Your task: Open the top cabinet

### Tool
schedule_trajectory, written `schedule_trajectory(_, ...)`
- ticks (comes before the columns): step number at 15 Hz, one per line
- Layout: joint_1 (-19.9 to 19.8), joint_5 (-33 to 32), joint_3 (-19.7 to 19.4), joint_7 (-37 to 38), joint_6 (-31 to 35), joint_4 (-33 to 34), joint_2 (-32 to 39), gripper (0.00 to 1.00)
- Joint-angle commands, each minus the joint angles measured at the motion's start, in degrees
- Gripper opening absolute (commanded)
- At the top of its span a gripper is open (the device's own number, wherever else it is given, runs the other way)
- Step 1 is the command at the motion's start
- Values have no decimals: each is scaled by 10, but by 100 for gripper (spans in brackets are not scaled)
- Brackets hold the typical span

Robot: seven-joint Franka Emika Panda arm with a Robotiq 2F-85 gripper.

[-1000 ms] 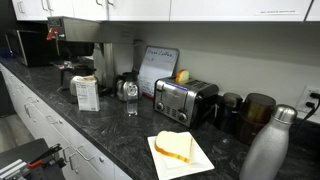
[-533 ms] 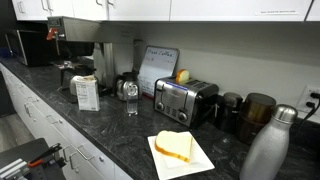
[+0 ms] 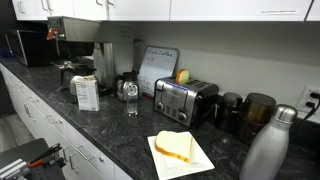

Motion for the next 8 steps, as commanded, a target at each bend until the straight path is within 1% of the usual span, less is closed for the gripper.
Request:
schedule_trajectory(1, 8, -8, 11, 3, 11, 7, 15, 100)
schedule_trajectory(4, 7, -17, 34, 12, 23, 13, 33, 100)
schedule_trajectory(8, -4, -44, 52, 31, 64, 24, 64, 100)
